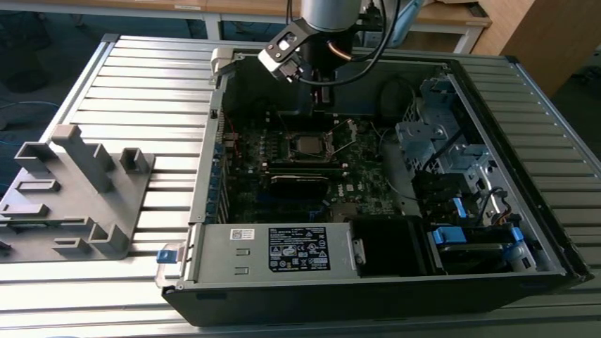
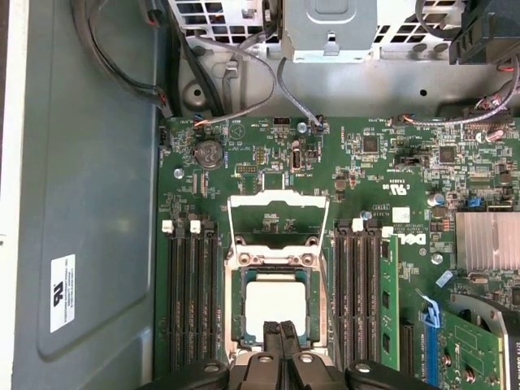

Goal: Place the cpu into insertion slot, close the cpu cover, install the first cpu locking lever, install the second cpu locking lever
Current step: 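Close the cpu cover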

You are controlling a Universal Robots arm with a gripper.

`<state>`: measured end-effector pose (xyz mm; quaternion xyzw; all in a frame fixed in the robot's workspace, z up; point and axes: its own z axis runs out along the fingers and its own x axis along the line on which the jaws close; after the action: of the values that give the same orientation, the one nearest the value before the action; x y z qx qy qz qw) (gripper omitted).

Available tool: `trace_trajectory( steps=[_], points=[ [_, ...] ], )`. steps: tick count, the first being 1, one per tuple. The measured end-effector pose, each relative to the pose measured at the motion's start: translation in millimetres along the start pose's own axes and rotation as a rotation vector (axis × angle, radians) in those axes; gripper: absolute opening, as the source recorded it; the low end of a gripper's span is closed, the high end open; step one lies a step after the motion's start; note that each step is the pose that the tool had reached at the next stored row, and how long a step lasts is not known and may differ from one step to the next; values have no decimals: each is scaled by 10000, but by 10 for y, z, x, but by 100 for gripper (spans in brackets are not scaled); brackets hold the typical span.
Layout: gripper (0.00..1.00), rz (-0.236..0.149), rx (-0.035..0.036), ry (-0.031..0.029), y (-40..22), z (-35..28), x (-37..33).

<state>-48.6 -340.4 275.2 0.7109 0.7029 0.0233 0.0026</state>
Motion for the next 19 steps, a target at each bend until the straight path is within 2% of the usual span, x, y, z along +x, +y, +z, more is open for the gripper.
trace_trajectory(
  steps=[3, 6, 19],
  points=[
    [11, -2, 0, -1, 15, 0, 1],
    [11, -2, 0, 0, 62, 2, 1],
    [11, -1, 0, 0, 392, 19, 5]
  ],
)
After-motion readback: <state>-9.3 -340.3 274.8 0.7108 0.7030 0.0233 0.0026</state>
